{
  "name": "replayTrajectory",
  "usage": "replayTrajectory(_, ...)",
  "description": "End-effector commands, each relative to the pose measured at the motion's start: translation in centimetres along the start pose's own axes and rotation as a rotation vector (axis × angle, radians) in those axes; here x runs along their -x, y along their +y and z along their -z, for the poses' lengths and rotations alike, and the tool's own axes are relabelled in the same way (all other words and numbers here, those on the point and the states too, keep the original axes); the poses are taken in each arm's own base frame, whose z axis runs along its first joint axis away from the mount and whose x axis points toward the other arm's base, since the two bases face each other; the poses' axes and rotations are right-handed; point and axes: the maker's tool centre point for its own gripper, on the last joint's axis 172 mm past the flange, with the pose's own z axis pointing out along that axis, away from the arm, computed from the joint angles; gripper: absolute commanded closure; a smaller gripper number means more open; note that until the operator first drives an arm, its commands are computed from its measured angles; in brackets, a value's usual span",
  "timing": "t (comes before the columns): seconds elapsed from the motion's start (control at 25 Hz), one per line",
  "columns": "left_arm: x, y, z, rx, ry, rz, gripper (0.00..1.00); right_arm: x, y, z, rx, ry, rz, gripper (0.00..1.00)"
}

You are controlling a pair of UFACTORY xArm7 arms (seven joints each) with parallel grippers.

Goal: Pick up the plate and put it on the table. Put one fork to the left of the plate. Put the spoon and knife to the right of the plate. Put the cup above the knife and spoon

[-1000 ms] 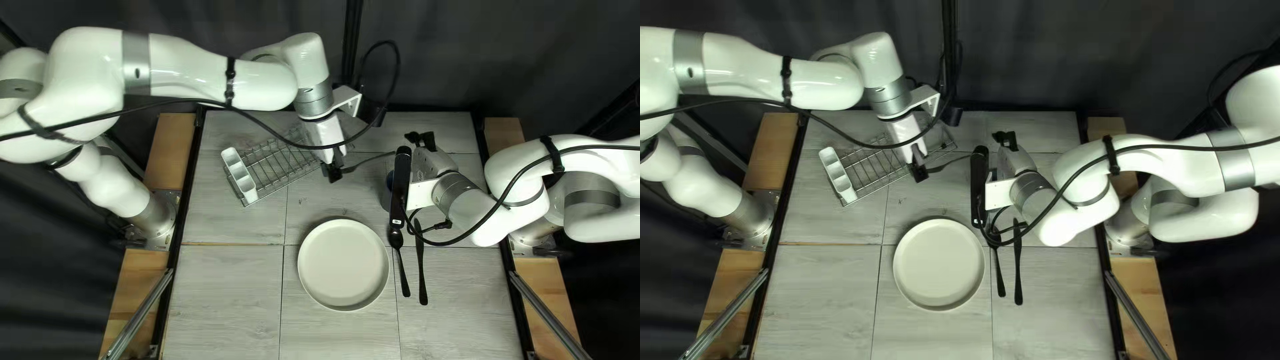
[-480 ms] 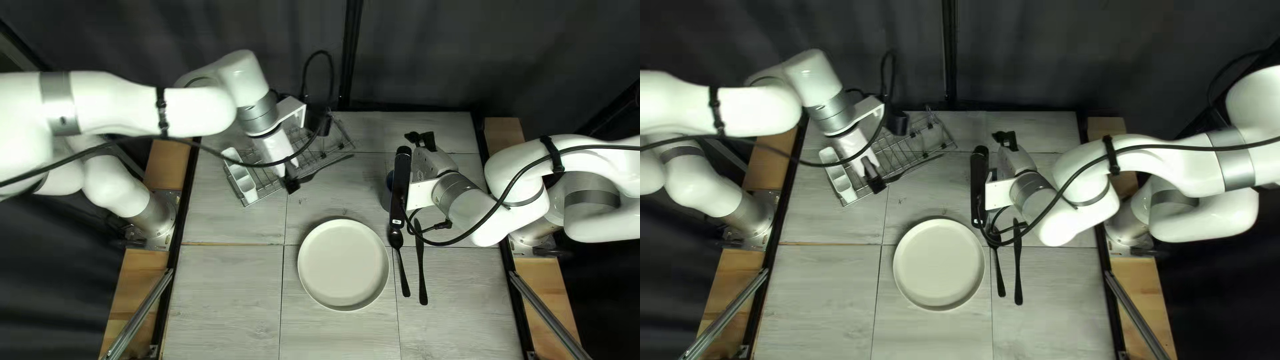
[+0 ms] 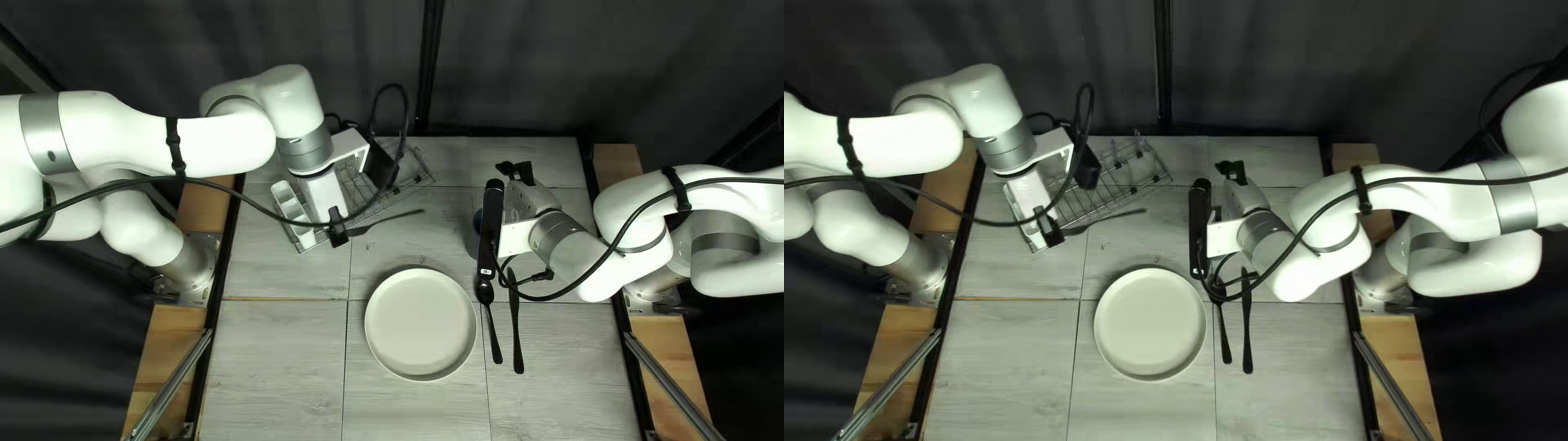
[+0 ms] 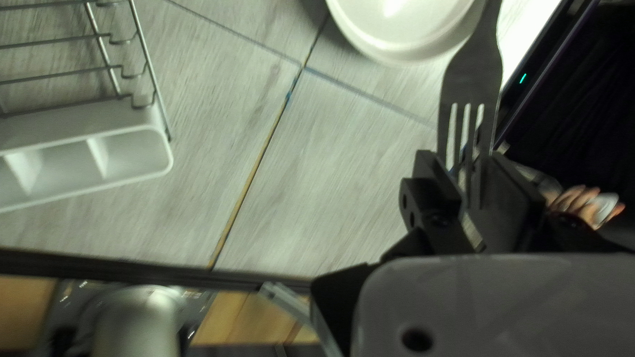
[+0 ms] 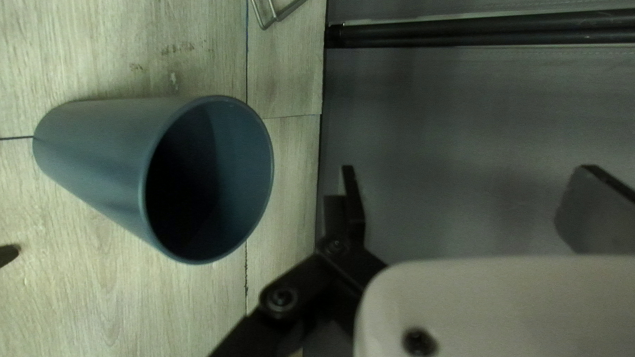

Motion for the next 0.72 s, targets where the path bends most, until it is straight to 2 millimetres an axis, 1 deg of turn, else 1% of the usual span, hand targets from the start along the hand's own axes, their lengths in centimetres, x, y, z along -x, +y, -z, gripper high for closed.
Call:
replayTrajectory(0.04,0.0,0.0,0.0,0.000,0.000,0.000,1.00,0.0,0.0,0.0,0.000,0.000,0.000,0.00)
replayTrajectory(0.16,0.0,0.0,0.0,0.000,0.000,0.000,1.00,0.0,0.0,0.0,0.000,0.000,0.000,0.00)
replayTrajectory(0.2,0.3,-0.2,-0.1,0.019,-0.006,0.003,1.00,0.0,0.0,0.0,0.000,0.000,0.000,0.00)
replayTrajectory(0.28,1.5,-0.5,0.3,0.012,-0.022,-0.070,1.00,0.0,0.0,0.0,0.000,0.000,0.000,0.00)
replayTrajectory(0.32,2.9,-0.9,0.2,0.001,-0.064,-0.154,1.00,0.0,0.0,0.0,0.000,0.000,0.000,0.00)
replayTrajectory(0.4,4.6,-1.4,-0.2,-0.016,-0.135,-0.267,1.00,0.0,0.0,0.0,0.000,0.000,0.000,0.00)
replayTrajectory(0.44,5.8,-1.4,-0.6,-0.034,-0.189,-0.371,1.00,0.0,0.0,0.0,0.000,0.000,0.000,0.00)
replayTrajectory(0.48,6.1,-1.4,-0.6,-0.040,-0.205,-0.416,1.00,0.0,0.0,0.0,0.000,0.000,0.000,0.00)
replayTrajectory(0.72,6.1,-1.4,-0.6,-0.040,-0.205,-0.416,1.00,0.0,0.0,0.0,0.000,0.000,0.000,0.00)
